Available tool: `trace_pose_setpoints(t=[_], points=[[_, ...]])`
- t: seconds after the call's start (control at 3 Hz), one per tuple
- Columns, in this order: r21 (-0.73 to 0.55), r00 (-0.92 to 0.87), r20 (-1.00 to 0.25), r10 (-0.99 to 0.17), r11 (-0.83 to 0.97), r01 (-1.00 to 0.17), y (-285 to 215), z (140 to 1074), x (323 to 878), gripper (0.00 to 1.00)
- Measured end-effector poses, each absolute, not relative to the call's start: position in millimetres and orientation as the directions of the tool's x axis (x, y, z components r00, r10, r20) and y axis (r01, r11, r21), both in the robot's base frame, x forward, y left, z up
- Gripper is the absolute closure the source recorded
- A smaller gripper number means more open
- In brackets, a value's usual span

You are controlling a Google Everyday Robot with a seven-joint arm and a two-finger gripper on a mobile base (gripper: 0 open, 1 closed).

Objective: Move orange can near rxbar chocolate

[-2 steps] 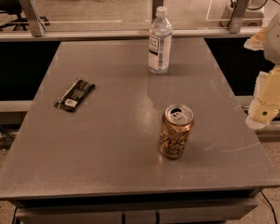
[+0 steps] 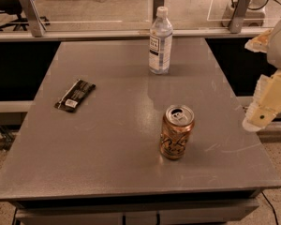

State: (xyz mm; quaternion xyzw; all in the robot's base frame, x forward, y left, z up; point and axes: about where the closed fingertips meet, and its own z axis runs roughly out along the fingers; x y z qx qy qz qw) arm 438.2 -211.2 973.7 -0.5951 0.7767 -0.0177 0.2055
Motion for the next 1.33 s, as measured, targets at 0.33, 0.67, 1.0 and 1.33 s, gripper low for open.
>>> trace_pose_setpoints(t=[0.33, 0.67, 1.0, 1.33], points=[[-0.304, -0.143, -0.447, -0.883, 0.300, -0.904, -210, 957, 437, 0.00], [-0.302, -0.028, -0.579, -0.815, 0.246, -0.921, -194, 945, 436, 0.00], [-0.265, 0.065, -0.702, -0.709, 0.176, -0.948, -160, 947, 429, 0.00], [-0.236, 0.135, -0.759, -0.637, 0.077, -0.969, -125, 953, 417, 0.00]])
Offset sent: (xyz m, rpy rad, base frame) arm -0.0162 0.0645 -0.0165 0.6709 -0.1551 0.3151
